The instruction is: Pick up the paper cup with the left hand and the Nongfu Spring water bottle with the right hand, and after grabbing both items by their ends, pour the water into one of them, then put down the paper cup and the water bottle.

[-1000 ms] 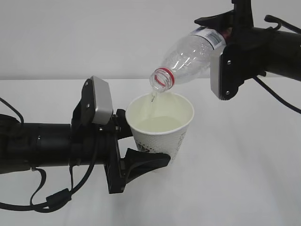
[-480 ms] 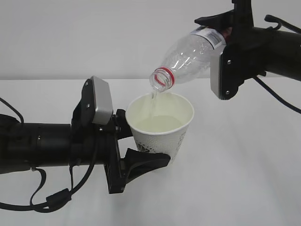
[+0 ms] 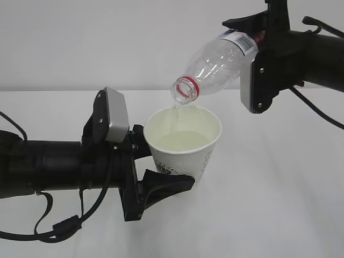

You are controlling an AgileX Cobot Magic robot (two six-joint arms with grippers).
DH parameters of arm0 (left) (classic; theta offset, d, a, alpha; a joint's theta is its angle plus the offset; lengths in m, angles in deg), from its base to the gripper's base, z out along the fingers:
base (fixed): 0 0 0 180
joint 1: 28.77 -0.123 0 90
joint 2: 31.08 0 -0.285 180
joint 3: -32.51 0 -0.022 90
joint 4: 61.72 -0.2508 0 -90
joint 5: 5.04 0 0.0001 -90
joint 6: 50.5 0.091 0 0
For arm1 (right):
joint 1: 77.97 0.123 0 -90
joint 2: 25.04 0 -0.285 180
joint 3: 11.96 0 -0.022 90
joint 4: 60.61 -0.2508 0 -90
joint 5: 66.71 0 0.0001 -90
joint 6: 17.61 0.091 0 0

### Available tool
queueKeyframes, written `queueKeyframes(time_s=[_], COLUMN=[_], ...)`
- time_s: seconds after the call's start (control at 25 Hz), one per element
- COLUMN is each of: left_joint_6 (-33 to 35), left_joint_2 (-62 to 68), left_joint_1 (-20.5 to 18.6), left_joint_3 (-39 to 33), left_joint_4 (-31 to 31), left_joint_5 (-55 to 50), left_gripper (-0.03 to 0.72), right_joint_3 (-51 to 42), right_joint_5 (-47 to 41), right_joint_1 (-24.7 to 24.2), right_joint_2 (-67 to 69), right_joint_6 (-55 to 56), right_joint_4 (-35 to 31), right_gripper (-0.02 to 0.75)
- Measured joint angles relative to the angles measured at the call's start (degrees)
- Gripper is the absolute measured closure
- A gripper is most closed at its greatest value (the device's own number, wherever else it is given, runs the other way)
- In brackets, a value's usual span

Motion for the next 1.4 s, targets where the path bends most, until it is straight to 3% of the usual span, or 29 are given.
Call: queueKeyframes(time_s=[1.4], left_joint_6=[0.0], left_joint_2=[0.0], left_joint_1=[0.0], left_joint_3=[0.0], left_joint_4=[0.0], left_joint_5=[-0.2], left_gripper=[0.145], right_joint_3=[0.0], right_joint_5=[0.0], right_joint_1=[0.0], right_joint_2=[0.0], right_joint_6=[-0.6], right_joint_4=[-0.1], right_gripper=[0.262])
